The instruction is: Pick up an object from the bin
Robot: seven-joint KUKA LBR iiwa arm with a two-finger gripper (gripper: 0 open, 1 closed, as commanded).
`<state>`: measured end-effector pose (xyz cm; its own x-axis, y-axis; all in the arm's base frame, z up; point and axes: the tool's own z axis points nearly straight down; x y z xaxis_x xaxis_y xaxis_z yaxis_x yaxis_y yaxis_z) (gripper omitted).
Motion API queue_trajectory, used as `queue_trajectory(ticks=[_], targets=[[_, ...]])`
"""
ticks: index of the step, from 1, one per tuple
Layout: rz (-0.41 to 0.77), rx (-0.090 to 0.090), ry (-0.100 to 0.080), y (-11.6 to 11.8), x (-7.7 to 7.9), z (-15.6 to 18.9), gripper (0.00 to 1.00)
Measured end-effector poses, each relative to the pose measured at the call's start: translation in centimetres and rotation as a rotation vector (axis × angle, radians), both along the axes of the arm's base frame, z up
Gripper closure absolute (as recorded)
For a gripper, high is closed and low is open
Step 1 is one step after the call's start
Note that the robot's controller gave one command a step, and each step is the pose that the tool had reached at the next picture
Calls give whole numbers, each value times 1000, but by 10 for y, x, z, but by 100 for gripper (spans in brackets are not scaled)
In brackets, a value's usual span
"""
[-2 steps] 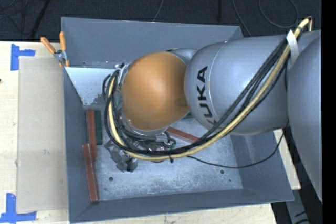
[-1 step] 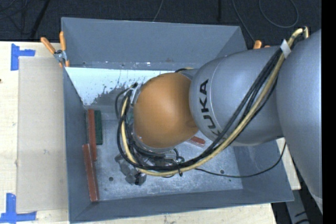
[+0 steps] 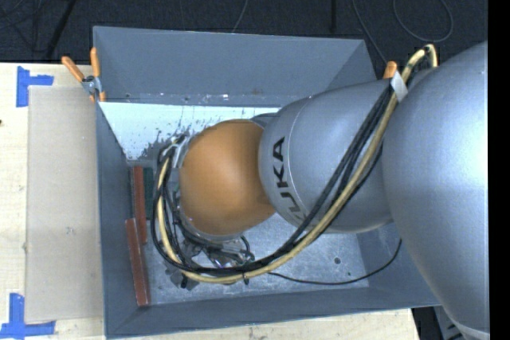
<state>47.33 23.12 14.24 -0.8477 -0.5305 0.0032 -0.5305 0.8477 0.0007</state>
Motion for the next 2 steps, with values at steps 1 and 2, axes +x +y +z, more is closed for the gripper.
queue_trajectory(ticks=[1,2], targets=[[-2,0,0,-1,0,0,0],[65,-3,-1,-89,52,-46,0]])
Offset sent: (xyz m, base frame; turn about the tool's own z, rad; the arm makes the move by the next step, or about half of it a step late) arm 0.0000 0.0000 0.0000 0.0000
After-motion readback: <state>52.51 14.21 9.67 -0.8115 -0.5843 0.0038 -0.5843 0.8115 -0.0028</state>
